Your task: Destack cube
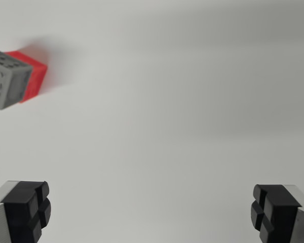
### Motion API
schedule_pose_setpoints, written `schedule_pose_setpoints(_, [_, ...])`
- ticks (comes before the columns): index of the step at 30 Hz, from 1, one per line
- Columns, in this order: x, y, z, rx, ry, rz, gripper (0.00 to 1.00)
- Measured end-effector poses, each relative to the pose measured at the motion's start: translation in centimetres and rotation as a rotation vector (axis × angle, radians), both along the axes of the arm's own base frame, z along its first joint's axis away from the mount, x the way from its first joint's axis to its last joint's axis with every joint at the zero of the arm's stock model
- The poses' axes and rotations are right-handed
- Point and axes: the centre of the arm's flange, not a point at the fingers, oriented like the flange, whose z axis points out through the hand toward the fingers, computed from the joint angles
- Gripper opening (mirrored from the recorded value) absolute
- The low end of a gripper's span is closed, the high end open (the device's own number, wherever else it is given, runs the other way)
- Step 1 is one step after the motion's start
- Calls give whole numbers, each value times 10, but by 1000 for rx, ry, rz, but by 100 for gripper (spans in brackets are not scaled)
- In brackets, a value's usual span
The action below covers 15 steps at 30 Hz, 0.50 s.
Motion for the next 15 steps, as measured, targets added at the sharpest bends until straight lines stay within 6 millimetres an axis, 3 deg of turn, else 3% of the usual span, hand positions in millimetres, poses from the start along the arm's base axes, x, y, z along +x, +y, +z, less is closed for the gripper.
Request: schedule_pose_setpoints(15, [7,37,-20,-3,1,-71,100])
